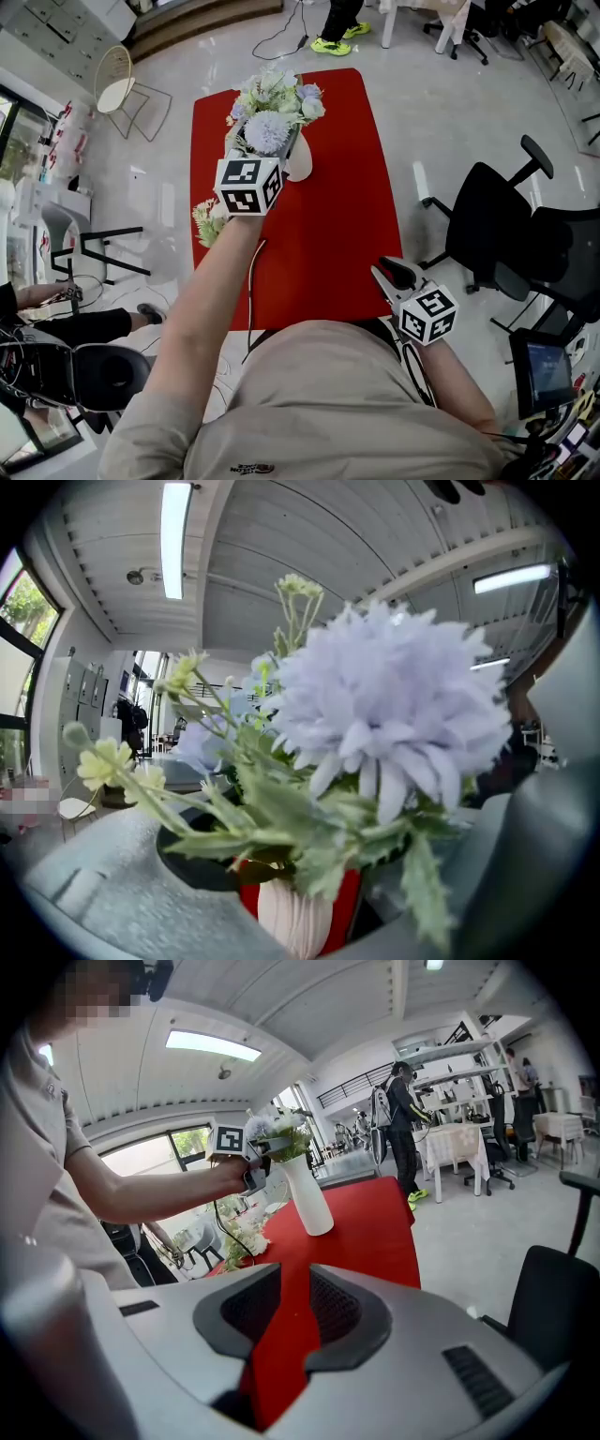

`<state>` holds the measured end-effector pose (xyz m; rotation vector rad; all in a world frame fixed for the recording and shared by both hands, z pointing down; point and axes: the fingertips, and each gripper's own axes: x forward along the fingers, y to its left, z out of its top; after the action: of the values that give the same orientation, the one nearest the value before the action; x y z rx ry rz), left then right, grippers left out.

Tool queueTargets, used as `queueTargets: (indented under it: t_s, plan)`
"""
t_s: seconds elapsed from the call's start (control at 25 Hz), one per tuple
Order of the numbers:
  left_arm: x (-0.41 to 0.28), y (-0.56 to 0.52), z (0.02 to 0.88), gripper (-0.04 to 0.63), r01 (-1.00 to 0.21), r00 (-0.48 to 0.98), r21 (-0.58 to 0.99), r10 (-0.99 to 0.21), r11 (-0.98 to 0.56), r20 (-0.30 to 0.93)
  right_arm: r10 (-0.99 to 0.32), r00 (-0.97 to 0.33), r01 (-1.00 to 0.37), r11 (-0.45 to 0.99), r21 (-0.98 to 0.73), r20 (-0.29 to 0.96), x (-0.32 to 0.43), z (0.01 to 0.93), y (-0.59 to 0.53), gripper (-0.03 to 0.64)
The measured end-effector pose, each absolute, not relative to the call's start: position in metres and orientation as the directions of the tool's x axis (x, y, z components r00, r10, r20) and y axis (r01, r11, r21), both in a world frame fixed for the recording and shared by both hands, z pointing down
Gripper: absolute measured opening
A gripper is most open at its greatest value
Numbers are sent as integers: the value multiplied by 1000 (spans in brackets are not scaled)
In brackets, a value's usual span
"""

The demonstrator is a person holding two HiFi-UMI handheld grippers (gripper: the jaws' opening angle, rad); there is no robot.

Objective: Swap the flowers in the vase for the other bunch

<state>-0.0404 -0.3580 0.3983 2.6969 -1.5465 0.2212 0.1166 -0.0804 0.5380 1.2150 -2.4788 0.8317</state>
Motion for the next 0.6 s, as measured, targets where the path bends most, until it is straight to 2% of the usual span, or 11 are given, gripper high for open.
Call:
queueTargets:
  t_s: [0.28,0.6]
  plan:
    - [-47,-353,409,352,-862,491,-46,-855,-504,165,-633,-623,-782,496,-378,459,109,535,-80,101]
    - [-43,-345,424,367,-861,494,-25,-848,-507,190,-631,-625,-780,500,-376,458,115,538,-78,101]
